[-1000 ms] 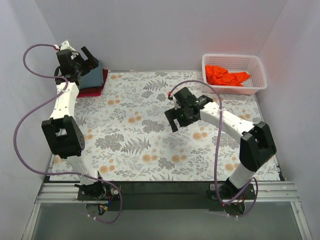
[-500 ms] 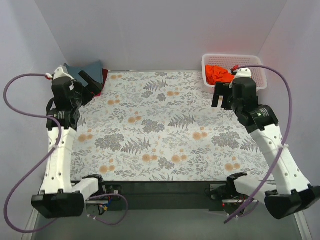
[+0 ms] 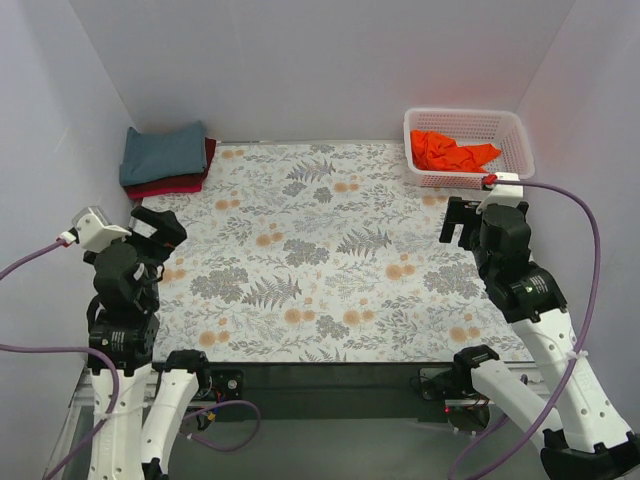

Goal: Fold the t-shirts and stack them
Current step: Reset both grippers

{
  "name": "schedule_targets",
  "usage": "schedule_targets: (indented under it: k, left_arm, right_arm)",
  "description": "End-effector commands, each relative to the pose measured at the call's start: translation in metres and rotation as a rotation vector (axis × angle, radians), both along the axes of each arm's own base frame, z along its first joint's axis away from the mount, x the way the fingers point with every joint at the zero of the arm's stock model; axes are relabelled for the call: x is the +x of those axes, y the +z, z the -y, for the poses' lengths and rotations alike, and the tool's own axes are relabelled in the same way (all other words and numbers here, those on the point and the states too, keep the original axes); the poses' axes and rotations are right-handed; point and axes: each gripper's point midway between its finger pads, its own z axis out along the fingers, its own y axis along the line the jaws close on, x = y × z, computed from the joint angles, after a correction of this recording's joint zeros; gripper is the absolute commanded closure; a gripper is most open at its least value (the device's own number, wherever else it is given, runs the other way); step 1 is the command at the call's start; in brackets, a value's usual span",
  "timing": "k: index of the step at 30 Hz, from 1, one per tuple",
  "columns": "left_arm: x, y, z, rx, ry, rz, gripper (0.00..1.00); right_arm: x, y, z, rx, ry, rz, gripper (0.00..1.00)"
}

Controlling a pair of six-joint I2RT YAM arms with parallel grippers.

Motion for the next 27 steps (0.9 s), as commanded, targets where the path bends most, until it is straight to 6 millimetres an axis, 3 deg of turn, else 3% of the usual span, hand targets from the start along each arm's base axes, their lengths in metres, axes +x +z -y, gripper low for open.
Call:
schedule_targets:
  k: [1,3,4,14,27]
  left_arm:
    - [0.014,-0.027,-0.003,-0.007,0.024,-0.058,0.02]
    - [0.018,-0.031,0.000,-0.039,0.020,-0.030,0.02]
    - [0.021,-0.043,0.003,-0.039,0.003,-0.046,0.02]
    - [0.042,-0.064,0.014,-0.151,-0.019,0.004,0.02]
    - [0.072,-0.065,0.025,-0.181,-0.064,0.028,0.02]
  right_arm:
    - [0.004,0.031,-0.004,0.060,0.010,0.161,0.02]
    - [0.004,0.027,-0.007,0.074,0.025,0.161,0.02]
    - [0.003,0.028,-0.008,0.083,0.029,0.169,0.02]
    - [0.004,0.019,-0.013,0.100,0.046,0.168,0.02]
    - [0.010,0.021,-0.019,0.100,0.071,0.175,0.02]
